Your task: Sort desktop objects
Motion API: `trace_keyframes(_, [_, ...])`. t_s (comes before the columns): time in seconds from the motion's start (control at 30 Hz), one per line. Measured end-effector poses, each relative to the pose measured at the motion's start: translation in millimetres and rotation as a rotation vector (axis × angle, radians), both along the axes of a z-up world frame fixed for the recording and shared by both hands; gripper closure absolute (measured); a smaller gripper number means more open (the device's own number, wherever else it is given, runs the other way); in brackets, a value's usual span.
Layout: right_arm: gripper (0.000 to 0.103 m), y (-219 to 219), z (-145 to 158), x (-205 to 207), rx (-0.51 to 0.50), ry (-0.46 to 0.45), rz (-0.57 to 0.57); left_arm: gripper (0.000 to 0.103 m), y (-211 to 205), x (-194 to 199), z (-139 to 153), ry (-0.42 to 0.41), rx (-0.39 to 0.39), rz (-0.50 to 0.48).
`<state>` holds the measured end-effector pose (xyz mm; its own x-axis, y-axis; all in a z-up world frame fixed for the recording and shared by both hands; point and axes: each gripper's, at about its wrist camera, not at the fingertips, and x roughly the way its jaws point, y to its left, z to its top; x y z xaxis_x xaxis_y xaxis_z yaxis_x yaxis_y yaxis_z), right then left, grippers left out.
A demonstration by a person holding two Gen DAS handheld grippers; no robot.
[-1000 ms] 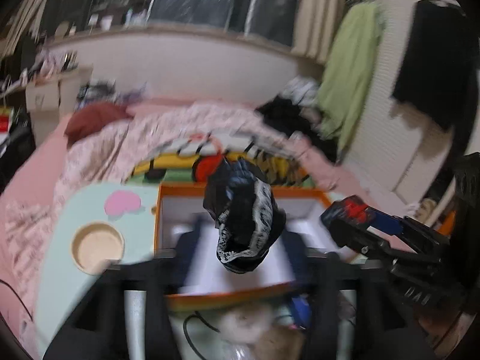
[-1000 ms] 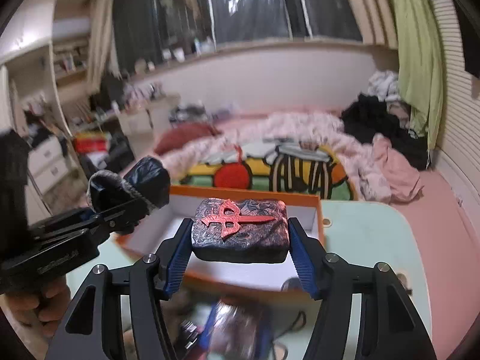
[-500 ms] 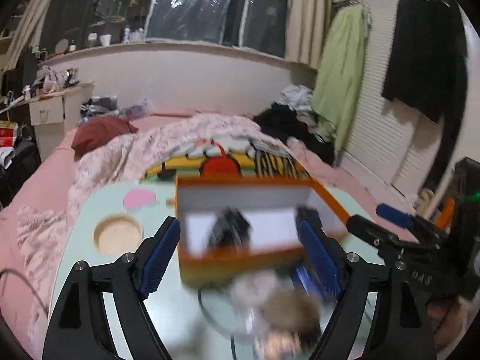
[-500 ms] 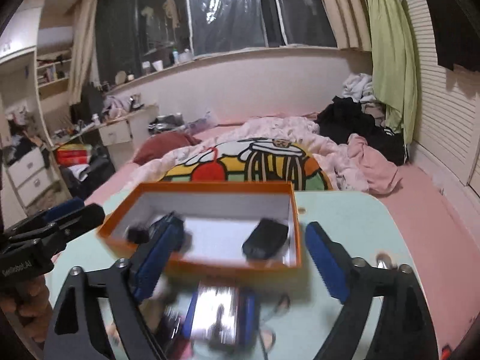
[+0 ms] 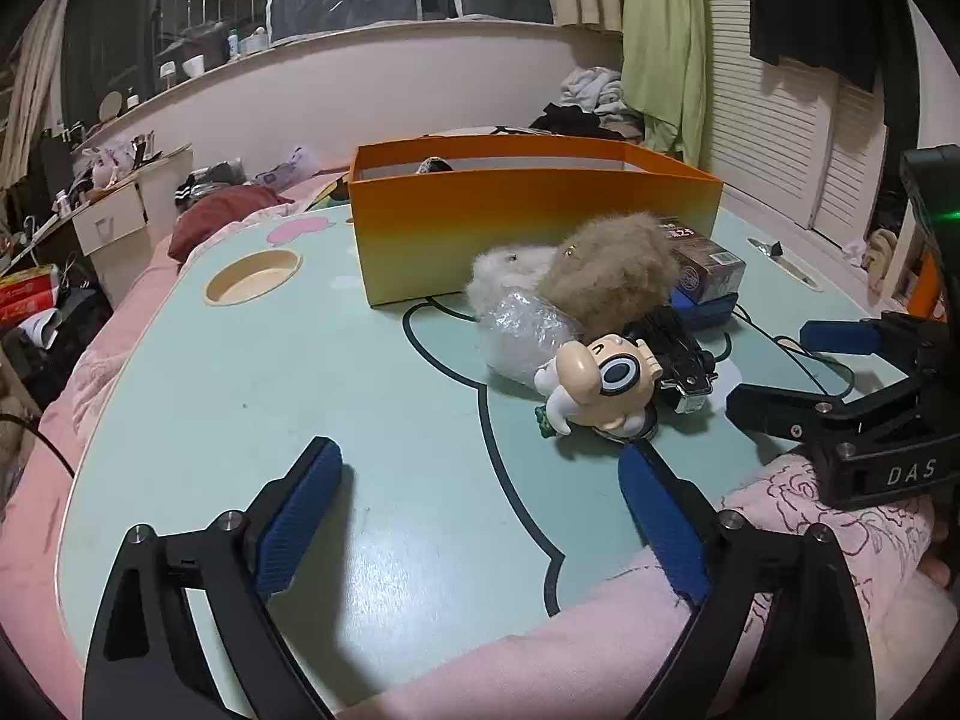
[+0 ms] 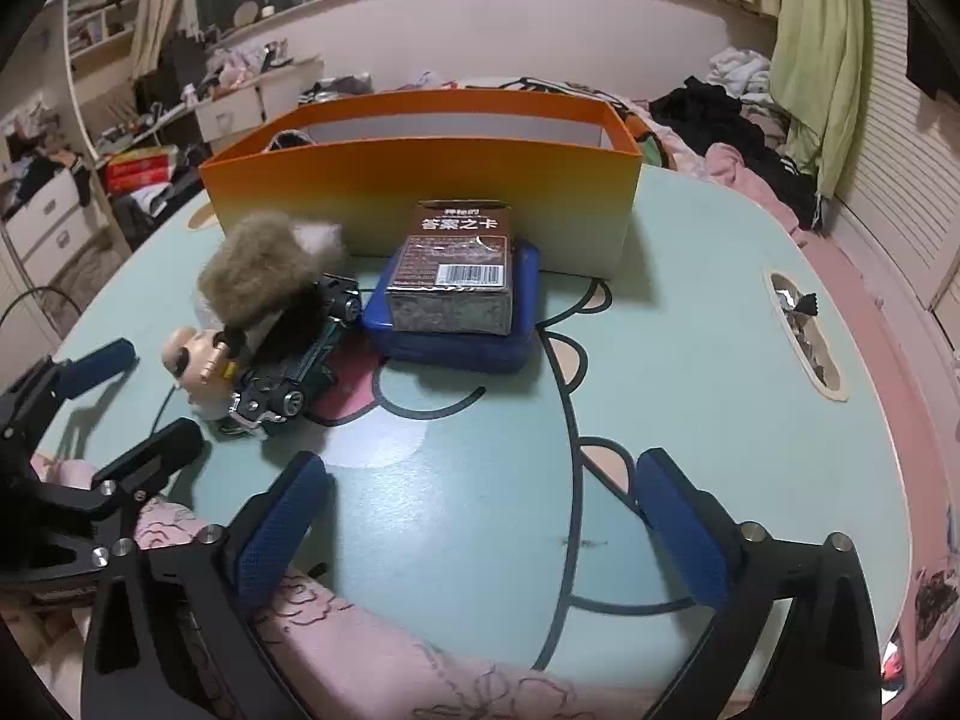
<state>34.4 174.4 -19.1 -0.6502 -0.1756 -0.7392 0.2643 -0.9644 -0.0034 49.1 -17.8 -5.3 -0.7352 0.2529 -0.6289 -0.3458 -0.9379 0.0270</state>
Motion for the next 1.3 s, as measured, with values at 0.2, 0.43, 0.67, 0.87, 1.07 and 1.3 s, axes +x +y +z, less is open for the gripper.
trace_keyframes(0.2, [0.000,2.6,-1.7,4.9,-0.005,0.031,0.030,0.009,2.9,3.8,0.8,0.008,-0.001,0.004])
trace_keyframes(0.43, [0.000,2.8,-3.2,4.4,-0.006,0.036,0.034,0.009,1.2,4.9,-0.7,0.009,-0.001,0.005])
trace_keyframes(0.67, [0.000,5.1,-3.4,3.9,-0.008,0.038,0.036,0.009,1.2,5.0,-0.6,0.009,-0.001,0.005])
trace_keyframes(0.87, [0.000,5.3,-3.8,4.3,-0.008,0.038,0.036,0.009,1.1,5.1,-0.5,0.009,0.000,0.006])
trace_keyframes(1.07, [0.000,5.2,-3.1,2.8,-0.008,0.037,0.035,0.009,0.8,5.3,-0.3,0.009,0.000,0.007])
trace_keyframes(1.3, [0.000,5.2,-3.6,3.1,-0.009,0.038,0.035,0.009,-2.1,5.5,0.4,0.009,0.012,0.004])
